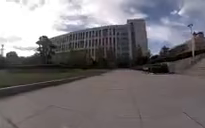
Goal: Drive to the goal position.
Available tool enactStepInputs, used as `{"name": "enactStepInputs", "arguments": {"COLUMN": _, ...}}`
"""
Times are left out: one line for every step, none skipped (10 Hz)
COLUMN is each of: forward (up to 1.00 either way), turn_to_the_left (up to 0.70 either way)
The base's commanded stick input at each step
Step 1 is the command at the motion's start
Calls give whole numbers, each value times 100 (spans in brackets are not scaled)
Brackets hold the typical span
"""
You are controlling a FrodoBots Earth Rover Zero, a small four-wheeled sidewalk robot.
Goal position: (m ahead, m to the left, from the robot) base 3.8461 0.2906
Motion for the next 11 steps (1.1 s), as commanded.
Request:
{"name": "enactStepInputs", "arguments": {"forward": 70, "turn_to_the_left": 8}}
{"name": "enactStepInputs", "arguments": {"forward": 70, "turn_to_the_left": 0}}
{"name": "enactStepInputs", "arguments": {"forward": 70, "turn_to_the_left": 0}}
{"name": "enactStepInputs", "arguments": {"forward": 70, "turn_to_the_left": 0}}
{"name": "enactStepInputs", "arguments": {"forward": 70, "turn_to_the_left": 0}}
{"name": "enactStepInputs", "arguments": {"forward": 70, "turn_to_the_left": 0}}
{"name": "enactStepInputs", "arguments": {"forward": 70, "turn_to_the_left": 0}}
{"name": "enactStepInputs", "arguments": {"forward": 70, "turn_to_the_left": 0}}
{"name": "enactStepInputs", "arguments": {"forward": 70, "turn_to_the_left": 0}}
{"name": "enactStepInputs", "arguments": {"forward": 70, "turn_to_the_left": 0}}
{"name": "enactStepInputs", "arguments": {"forward": 70, "turn_to_the_left": 0}}
